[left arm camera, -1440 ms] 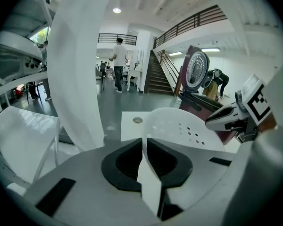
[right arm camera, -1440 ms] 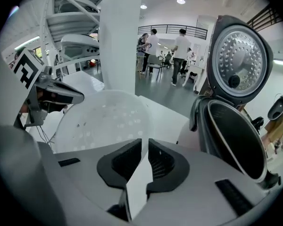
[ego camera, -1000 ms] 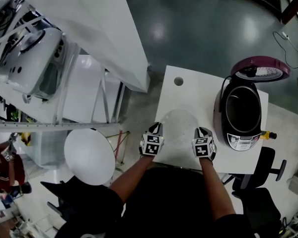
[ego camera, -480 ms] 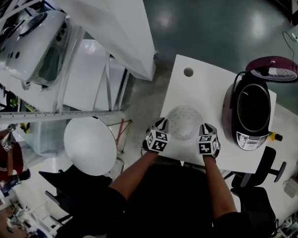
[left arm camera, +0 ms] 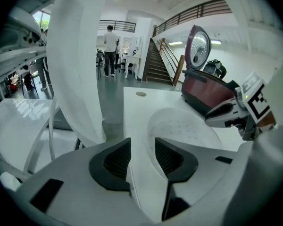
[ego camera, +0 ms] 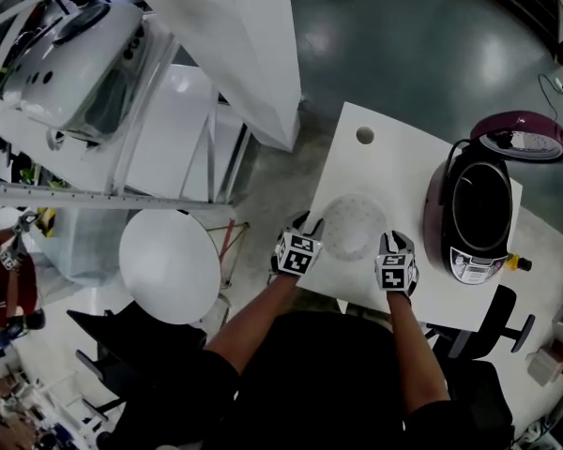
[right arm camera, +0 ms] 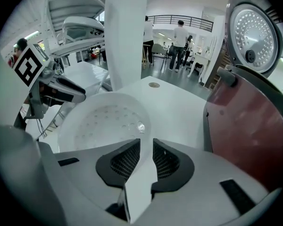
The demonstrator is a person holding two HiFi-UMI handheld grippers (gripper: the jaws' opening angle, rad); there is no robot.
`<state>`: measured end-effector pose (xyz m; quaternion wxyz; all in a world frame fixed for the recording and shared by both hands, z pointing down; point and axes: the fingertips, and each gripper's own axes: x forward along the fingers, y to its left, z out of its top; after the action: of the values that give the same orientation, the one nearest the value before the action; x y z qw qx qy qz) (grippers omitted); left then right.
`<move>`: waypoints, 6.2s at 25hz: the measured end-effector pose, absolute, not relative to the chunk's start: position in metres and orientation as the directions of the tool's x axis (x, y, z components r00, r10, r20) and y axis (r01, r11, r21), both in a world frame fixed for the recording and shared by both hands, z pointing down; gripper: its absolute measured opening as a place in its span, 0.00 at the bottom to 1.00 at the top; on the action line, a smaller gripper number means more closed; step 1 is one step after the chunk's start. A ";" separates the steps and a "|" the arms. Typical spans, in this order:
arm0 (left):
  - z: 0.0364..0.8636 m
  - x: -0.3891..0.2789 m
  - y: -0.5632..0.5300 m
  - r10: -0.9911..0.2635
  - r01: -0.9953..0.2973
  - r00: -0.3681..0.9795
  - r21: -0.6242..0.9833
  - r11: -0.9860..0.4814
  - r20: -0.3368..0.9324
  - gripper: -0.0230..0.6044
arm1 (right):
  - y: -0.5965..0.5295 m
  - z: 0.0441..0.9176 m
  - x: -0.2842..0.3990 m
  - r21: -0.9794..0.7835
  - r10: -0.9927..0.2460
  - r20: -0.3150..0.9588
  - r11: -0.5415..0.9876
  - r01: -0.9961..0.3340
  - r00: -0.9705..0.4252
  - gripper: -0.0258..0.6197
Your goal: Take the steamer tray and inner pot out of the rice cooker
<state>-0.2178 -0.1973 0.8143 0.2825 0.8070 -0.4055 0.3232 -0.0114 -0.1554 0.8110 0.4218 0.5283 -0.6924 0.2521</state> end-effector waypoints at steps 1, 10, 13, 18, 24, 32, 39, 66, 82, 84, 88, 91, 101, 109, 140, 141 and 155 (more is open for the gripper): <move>0.810 -0.220 -0.198 -0.475 -0.839 0.470 0.208 -0.503 0.744 0.26 | -0.154 0.806 -0.014 0.087 -0.518 0.850 0.313 -0.946 -0.093 0.13; 0.737 -0.215 -0.199 -0.595 -0.837 0.529 0.258 -0.482 0.605 0.18 | -0.156 0.732 -0.015 -0.021 -0.622 0.767 0.223 -0.975 -0.159 0.10; 0.715 -0.212 -0.193 -0.634 -0.833 0.546 0.275 -0.480 0.547 0.11 | -0.154 0.700 -0.016 -0.074 -0.673 0.716 0.191 -0.979 -0.186 0.08; 0.677 -0.191 -0.179 -0.640 -0.809 0.587 0.314 -0.498 0.496 0.06 | -0.148 0.648 -0.010 -0.122 -0.743 0.629 0.198 -0.973 -0.229 0.05; 0.623 -0.136 -0.170 -0.643 -0.764 0.644 0.316 -0.562 0.414 0.06 | -0.136 0.583 0.030 -0.115 -0.825 0.516 0.201 -0.973 -0.232 0.04; 0.565 -0.037 -0.178 -0.604 -0.691 0.721 0.292 -0.661 0.339 0.05 | -0.126 0.532 0.138 -0.089 -0.894 0.427 0.107 -0.990 -0.135 0.04; 0.547 0.037 -0.186 -0.611 -0.700 0.710 0.251 -0.669 0.350 0.05 | -0.118 0.515 0.227 -0.083 -0.912 0.402 0.056 -0.995 -0.085 0.05; 0.606 0.104 -0.236 -0.682 -0.850 0.485 0.113 -0.514 0.548 0.14 | -0.203 0.602 0.345 -0.025 -0.782 0.596 0.208 -0.978 -0.181 0.13; 0.655 0.119 -0.260 -0.600 -0.836 0.428 0.043 -0.547 0.676 0.24 | -0.221 0.663 0.335 -0.082 -0.636 0.742 0.224 -0.971 -0.209 0.21; 0.658 0.121 -0.259 -0.589 -0.832 0.436 0.054 -0.553 0.680 0.24 | -0.222 0.667 0.338 -0.085 -0.637 0.746 0.201 -0.976 -0.196 0.21; 0.667 0.124 -0.260 -0.561 -0.825 0.442 0.071 -0.561 0.701 0.24 | -0.224 0.668 0.340 -0.058 -0.637 0.751 0.195 -0.979 -0.171 0.19; 0.672 0.123 -0.261 -0.557 -0.833 0.430 0.073 -0.549 0.711 0.21 | -0.226 0.669 0.341 -0.046 -0.639 0.752 0.192 -0.980 -0.160 0.18; 0.670 0.124 -0.262 -0.552 -0.856 0.434 0.136 -0.498 0.712 0.14 | -0.226 0.668 0.344 -0.066 -0.654 0.740 0.160 -0.985 -0.156 0.14; 0.657 0.119 -0.259 -0.579 -0.876 0.428 0.161 -0.455 0.694 0.11 | -0.227 0.655 0.346 -0.109 -0.683 0.712 0.122 -0.987 -0.163 0.11; 0.525 0.089 -0.228 -0.784 -0.904 0.427 0.207 -0.373 0.451 0.09 | -0.213 0.514 0.324 -0.188 -0.828 0.501 0.180 -0.966 -0.252 0.09; 0.520 0.084 -0.227 -0.790 -0.905 0.425 0.209 -0.369 0.442 0.09 | -0.214 0.508 0.319 -0.186 -0.832 0.492 0.188 -0.964 -0.257 0.09; 0.477 -0.026 -0.211 -0.864 -0.937 0.342 0.201 -0.285 0.370 0.09 | -0.213 0.464 0.209 -0.184 -0.831 0.425 0.310 -0.933 -0.359 0.09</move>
<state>-0.0259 -0.2108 0.4768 0.1939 0.7959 -0.5656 0.0949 0.2091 -0.2133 0.4636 0.1262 0.5517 -0.7993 0.2021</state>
